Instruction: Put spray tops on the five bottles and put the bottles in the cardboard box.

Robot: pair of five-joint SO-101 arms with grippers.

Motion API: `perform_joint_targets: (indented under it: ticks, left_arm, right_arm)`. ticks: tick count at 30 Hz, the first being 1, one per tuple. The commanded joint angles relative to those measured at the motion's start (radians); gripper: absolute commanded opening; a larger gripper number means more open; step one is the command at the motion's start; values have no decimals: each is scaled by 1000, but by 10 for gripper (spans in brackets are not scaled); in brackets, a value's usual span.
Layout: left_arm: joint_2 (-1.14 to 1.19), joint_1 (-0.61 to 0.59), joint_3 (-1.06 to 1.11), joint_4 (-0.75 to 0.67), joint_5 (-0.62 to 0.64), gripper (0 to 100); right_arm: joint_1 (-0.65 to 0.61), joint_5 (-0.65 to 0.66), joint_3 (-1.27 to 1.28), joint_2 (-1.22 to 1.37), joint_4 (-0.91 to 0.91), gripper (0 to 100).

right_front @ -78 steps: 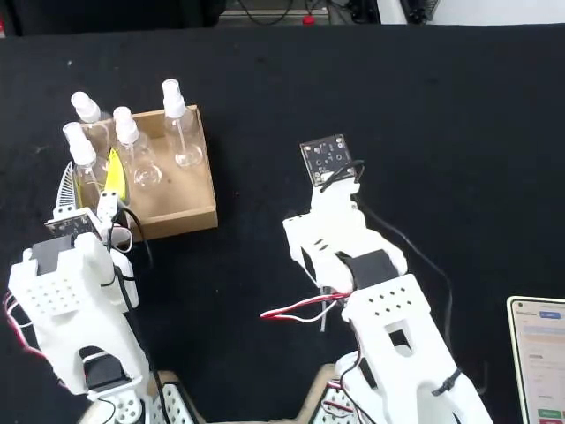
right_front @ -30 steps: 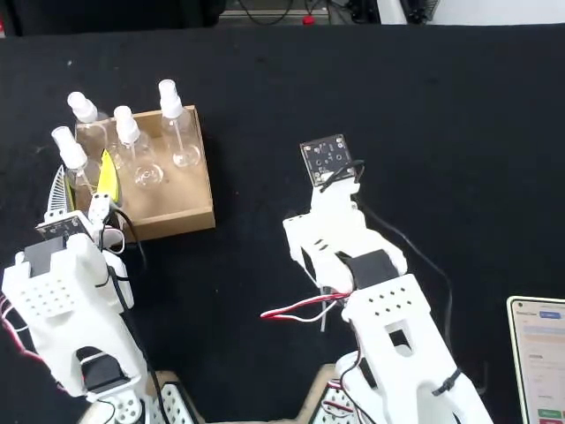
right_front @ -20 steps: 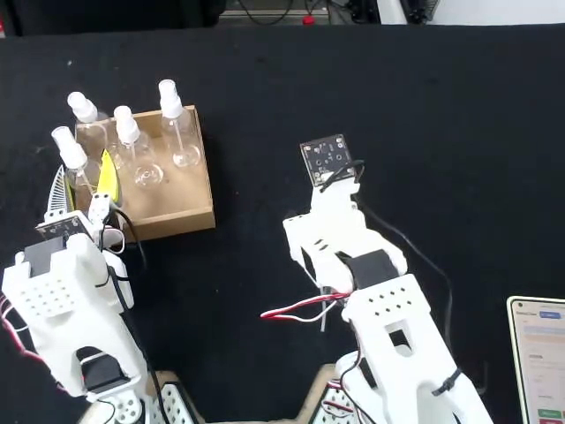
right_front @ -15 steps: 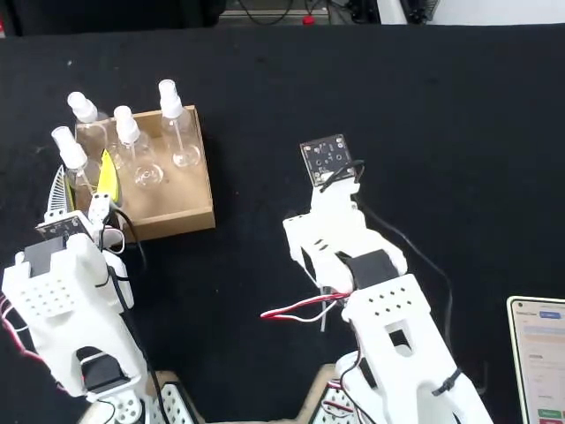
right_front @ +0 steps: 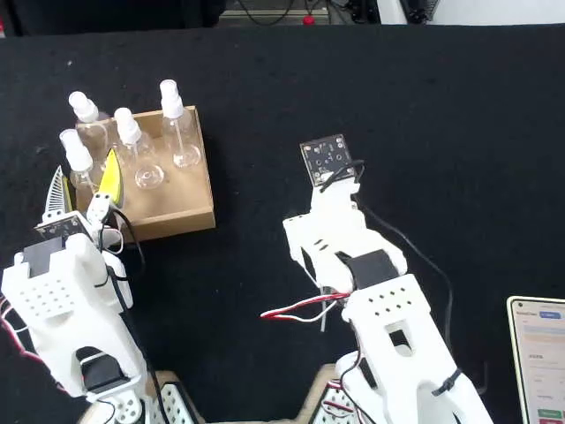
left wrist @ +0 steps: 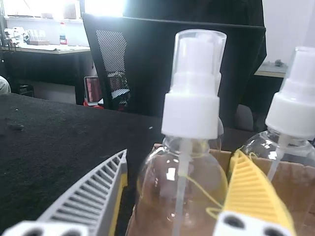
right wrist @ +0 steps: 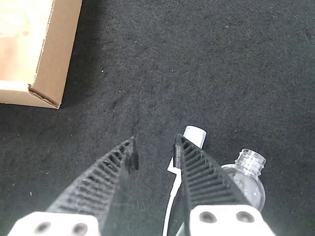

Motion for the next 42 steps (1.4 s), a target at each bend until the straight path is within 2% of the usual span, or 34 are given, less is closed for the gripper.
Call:
perform_joint_targets:
  ticks: [1, 42]
  left_arm:
    - [-9, -8, 4, -25, 0, 304]
    - [-20, -25, 79, -32, 2, 304]
  right_arm:
    - [-6, 5, -12, -13, -25, 124]
    - [-6, 5, -12, -13, -25, 124]
